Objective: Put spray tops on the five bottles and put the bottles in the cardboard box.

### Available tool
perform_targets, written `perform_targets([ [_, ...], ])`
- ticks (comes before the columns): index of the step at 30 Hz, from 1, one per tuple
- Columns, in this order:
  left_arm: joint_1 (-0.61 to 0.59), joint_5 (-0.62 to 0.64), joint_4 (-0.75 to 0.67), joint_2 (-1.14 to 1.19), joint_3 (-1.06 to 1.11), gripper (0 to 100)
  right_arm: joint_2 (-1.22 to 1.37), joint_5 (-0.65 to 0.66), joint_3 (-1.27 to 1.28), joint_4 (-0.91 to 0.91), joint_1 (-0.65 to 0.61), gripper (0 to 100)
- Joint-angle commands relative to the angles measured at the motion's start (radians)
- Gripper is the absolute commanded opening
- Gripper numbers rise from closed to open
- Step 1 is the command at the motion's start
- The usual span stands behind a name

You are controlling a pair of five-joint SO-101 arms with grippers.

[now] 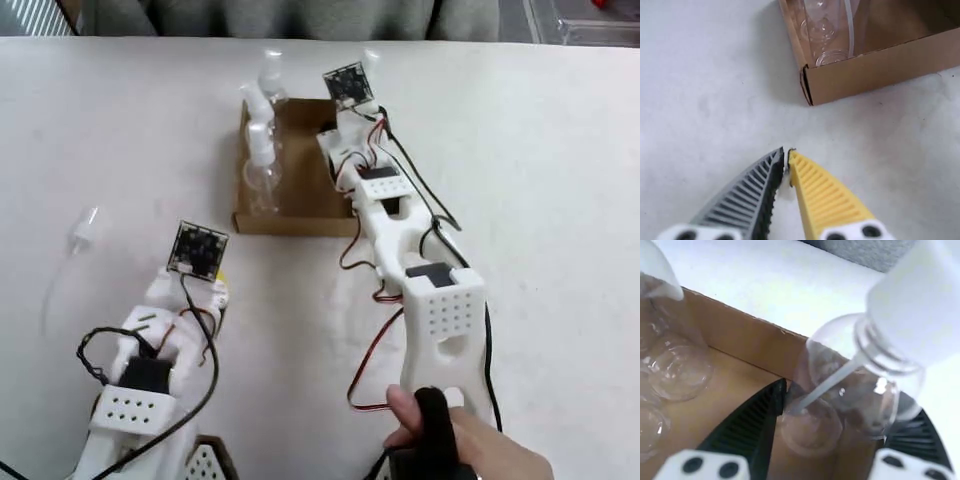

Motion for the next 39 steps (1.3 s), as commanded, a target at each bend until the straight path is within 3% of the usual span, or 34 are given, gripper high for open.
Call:
perform_targets([
  [1,0.012,-0.008,-0.035,-0.019,-0.008,2,-0.09,-0.012,-0.003,-0.038,0.008,27.5],
  [15,0.012,-0.008,-0.035,-0.019,-0.008,2,-0.237,-0.049,0.199,-0.182,-0.012,27.5],
  [20,0.012,-0.008,-0.035,-0.019,-0.008,2,-0.205,0.052,0.196,-0.183,-0.01,27.2],
  [29,0.012,-0.008,-0.035,-0.019,-0.008,2,-0.058,0.054,0.092,-0.197,-0.005,26.6],
  [39,0.012,-0.008,-0.035,-0.019,-0.008,2,-0.042,0.057,0.081,-0.203,-0.005,1.2],
])
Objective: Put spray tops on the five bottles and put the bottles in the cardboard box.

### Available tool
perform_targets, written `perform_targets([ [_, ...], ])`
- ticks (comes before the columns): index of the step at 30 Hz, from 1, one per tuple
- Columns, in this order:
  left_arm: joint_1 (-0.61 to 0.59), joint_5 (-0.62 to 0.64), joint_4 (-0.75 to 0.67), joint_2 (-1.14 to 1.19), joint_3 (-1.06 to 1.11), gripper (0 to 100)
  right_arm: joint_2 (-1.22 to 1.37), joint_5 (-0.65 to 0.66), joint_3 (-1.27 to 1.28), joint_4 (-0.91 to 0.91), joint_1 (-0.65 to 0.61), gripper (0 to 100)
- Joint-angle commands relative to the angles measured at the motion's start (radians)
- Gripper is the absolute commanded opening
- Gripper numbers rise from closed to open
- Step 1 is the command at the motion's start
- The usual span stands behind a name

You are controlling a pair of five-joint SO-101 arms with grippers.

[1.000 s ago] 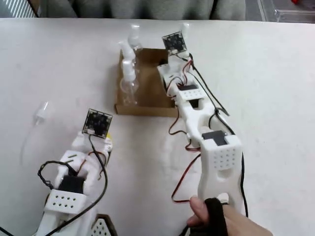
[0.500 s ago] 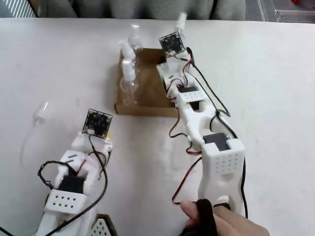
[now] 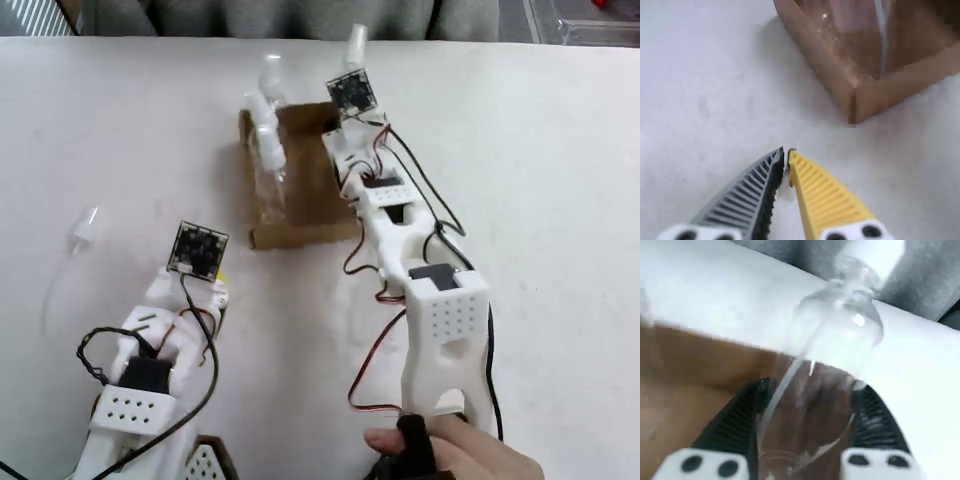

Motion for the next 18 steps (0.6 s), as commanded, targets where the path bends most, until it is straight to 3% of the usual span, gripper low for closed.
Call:
perform_targets([
  [1,0.012,-0.008,-0.035,-0.019,-0.008,2,-0.013,0.009,-0.035,-0.008,-0.008,1.7],
  [18,0.012,-0.008,-0.035,-0.019,-0.008,2,-0.013,0.006,-0.035,-0.008,-0.008,1.6],
])
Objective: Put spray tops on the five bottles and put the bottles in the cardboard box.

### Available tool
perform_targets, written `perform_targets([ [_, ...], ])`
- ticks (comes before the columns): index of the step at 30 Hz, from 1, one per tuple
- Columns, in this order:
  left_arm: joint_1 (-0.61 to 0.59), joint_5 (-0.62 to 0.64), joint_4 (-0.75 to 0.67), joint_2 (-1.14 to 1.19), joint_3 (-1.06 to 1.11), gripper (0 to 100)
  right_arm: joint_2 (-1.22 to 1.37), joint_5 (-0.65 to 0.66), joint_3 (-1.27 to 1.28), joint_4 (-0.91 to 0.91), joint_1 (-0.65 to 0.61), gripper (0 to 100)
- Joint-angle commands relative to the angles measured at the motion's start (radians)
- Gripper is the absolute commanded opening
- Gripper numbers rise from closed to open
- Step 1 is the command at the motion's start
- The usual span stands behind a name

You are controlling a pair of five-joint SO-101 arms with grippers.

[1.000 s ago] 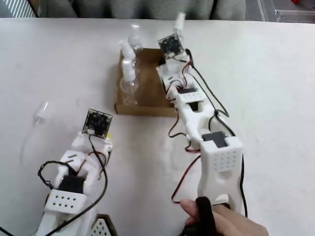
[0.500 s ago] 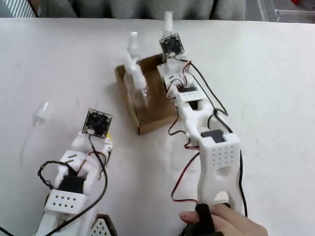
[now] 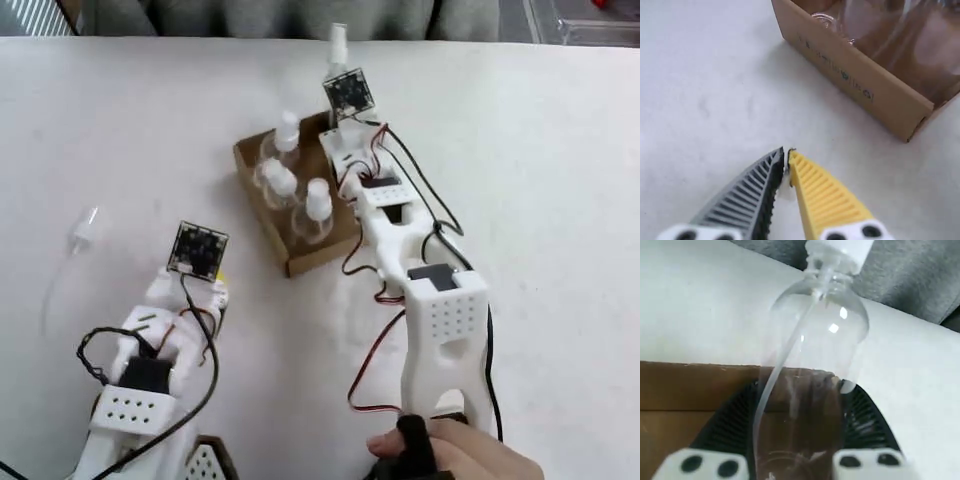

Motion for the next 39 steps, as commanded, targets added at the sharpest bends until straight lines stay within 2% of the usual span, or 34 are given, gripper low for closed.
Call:
perform_targets([
  [1,0.012,-0.008,-0.035,-0.019,-0.008,2,-0.013,0.006,-0.035,-0.007,-0.002,1.6],
  [15,0.012,-0.008,-0.035,-0.019,-0.008,2,-0.013,0.006,-0.035,-0.013,-0.004,1.6],
  [25,0.012,-0.008,-0.035,-0.019,-0.008,2,-0.015,0.006,0.031,-0.199,-0.007,1.6],
  [39,0.012,-0.008,-0.035,-0.019,-0.008,2,-0.024,0.005,0.032,-0.211,-0.018,1.5],
])
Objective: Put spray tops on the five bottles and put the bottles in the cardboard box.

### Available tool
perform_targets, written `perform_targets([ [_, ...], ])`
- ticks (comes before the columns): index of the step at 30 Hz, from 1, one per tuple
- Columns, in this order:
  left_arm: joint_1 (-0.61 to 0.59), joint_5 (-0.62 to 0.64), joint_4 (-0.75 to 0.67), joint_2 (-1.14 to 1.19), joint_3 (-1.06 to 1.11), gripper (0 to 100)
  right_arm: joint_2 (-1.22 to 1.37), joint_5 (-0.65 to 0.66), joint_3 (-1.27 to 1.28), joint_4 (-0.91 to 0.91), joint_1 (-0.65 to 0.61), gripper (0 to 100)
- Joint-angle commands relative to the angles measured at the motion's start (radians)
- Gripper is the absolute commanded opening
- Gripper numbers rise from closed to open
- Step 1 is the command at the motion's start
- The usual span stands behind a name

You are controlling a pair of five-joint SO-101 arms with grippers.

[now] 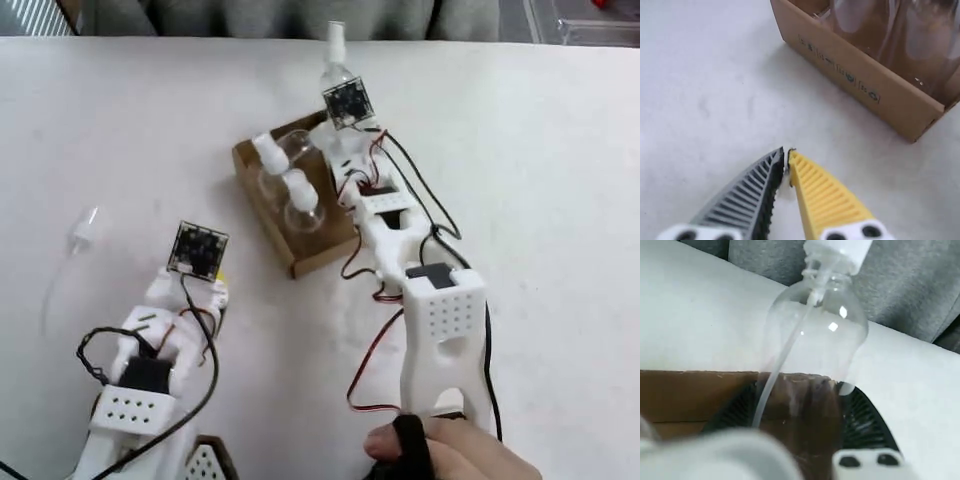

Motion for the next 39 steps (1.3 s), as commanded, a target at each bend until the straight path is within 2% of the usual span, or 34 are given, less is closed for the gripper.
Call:
perform_targets([
  [1,0.012,-0.008,-0.035,-0.019,-0.008,2,-0.039,0.005,-0.015,-0.03,-0.016,1.5],
  [26,0.012,-0.008,-0.035,-0.019,-0.008,2,-0.16,0.005,0.054,-0.033,-0.044,1.5],
  [31,0.012,-0.008,-0.035,-0.019,-0.008,2,-0.165,-0.074,0.054,-0.03,-0.031,1.5],
  [39,0.012,-0.008,-0.035,-0.019,-0.008,2,-0.157,-0.08,0.055,-0.031,-0.013,1.5],
])
